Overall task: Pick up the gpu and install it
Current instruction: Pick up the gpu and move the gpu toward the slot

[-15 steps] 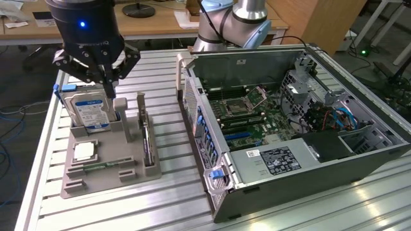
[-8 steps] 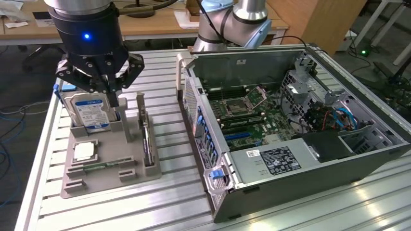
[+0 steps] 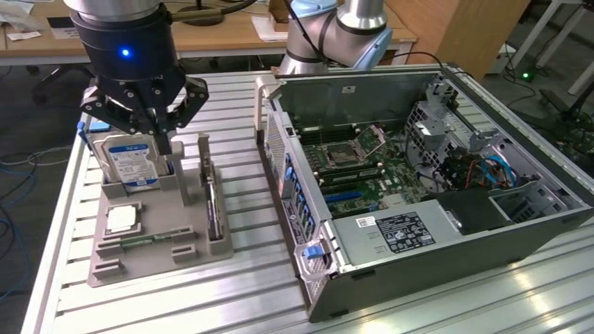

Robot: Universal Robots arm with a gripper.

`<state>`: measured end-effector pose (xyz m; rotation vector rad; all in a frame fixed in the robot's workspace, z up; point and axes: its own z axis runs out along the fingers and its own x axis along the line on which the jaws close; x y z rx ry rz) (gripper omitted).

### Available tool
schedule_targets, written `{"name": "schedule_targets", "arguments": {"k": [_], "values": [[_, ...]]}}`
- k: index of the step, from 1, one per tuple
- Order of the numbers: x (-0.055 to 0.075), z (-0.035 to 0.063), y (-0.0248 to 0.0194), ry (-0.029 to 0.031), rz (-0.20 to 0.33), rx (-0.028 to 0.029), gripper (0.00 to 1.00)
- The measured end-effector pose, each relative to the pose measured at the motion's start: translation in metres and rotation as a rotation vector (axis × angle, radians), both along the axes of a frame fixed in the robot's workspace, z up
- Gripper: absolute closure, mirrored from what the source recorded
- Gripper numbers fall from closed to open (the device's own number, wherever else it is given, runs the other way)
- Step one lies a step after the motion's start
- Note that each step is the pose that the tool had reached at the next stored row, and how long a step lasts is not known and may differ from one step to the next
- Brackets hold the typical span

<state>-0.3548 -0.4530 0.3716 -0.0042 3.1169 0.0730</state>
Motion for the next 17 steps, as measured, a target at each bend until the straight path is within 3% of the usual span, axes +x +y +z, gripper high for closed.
{"name": "schedule_targets", "arguments": {"k": [10,17], "values": [[0.0001,-0.0001,0.0,-0.0002,0.0,0.0001,0.89],[0.0097,-0.0009,0.0008,0.0,-0.001,0.0,0.89]]}}
